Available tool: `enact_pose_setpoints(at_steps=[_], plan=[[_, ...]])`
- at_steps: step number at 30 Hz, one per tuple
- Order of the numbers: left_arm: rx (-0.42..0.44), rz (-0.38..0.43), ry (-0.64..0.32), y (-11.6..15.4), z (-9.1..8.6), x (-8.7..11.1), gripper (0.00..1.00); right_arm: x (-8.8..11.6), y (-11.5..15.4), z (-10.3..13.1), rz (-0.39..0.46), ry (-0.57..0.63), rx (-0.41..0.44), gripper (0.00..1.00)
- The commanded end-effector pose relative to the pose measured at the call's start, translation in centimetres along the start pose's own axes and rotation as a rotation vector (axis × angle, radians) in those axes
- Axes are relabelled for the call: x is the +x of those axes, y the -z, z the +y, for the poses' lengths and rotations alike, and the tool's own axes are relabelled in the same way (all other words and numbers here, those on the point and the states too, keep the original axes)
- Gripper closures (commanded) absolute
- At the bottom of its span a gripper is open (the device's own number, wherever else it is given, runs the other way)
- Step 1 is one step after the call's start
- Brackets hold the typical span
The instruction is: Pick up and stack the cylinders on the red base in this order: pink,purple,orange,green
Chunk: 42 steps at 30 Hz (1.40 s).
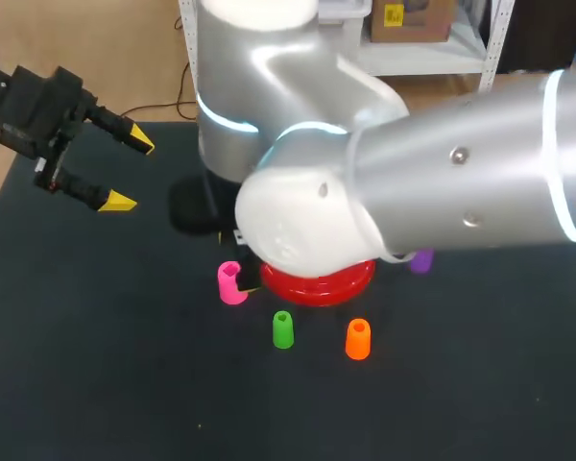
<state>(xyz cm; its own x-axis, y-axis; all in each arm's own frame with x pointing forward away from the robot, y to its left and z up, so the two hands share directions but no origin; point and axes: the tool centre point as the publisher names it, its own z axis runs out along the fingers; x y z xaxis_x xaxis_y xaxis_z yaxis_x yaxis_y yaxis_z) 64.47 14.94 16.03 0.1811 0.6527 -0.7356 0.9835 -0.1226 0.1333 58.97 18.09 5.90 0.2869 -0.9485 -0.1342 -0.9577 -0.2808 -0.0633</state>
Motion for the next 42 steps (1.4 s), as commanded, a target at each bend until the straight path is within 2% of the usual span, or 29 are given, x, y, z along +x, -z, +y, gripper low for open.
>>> enact_pose_setpoints(at_steps=[1, 22, 40, 41, 42], plan=[[-0.002, 0.000, -0.001, -0.1, 0.0, 0.1, 0.00, -0.1, -0.8, 0.0, 0.007, 0.007, 0.027, 0.00], [-0.002, 0.000, -0.001, -0.1, 0.0, 0.1, 0.00, -0.1, -3.3, -0.5, 0.042, 0.018, -0.008, 0.00], [-0.002, 0.000, -0.001, -0.1, 0.0, 0.1, 0.00, -0.2, -3.7, -0.5, 0.052, 0.022, -0.034, 0.00], [-0.002, 0.000, -0.001, -0.1, 0.0, 0.1, 0.00, -0.2, -3.7, -0.5, 0.051, 0.023, -0.034, 0.13], [-0.002, 0.000, -0.001, -0.1, 0.0, 0.1, 0.00, -0.2, -3.7, -0.5, 0.051, 0.024, -0.036, 0.60]])
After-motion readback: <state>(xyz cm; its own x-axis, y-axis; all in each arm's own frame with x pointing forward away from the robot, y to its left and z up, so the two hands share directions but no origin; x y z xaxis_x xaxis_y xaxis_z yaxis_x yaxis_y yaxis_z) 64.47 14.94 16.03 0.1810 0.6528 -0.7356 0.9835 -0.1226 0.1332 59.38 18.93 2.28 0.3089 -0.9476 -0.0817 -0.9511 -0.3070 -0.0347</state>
